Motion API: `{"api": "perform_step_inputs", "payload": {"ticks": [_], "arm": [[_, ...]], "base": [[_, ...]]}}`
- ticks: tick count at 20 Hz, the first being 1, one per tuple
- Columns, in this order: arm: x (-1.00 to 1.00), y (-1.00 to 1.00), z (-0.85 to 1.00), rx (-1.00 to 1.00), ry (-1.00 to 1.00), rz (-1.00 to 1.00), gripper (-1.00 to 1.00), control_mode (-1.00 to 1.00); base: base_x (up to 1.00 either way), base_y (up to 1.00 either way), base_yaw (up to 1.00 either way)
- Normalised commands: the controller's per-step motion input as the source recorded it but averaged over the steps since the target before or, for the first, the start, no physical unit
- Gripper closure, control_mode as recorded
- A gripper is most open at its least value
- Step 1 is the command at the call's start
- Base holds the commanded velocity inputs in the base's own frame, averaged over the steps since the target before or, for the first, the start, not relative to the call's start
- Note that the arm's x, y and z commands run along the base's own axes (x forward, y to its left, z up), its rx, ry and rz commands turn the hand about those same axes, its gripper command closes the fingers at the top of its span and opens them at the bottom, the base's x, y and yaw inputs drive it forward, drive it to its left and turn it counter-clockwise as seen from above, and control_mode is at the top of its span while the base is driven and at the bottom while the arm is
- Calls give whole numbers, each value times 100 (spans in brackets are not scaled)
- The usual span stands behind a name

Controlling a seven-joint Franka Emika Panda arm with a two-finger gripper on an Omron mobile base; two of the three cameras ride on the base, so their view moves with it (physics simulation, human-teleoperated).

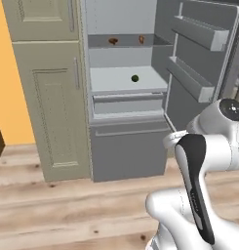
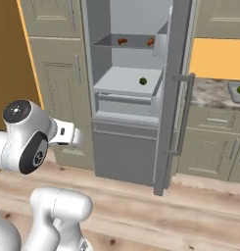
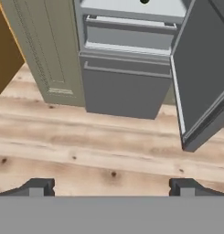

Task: Place one lime and one chicken drumstick in each tupperware on the nearby counter, to pack two identical lunches.

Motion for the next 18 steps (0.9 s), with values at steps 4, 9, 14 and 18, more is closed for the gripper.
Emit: {"api": "perform_step_inputs", "payload": {"ticks": [4, 9, 14, 18], "arm": [[0, 0, 0, 0, 0, 0, -100, 100], [0, 0, 0, 0, 0, 0, -100, 100], [0, 0, 0, 0, 0, 0, -100, 100], [0, 0, 0, 0, 0, 0, -100, 100]], "base": [[81, 0, -10], [87, 0, -9], [92, 0, -5], [93, 0, -6]]}}
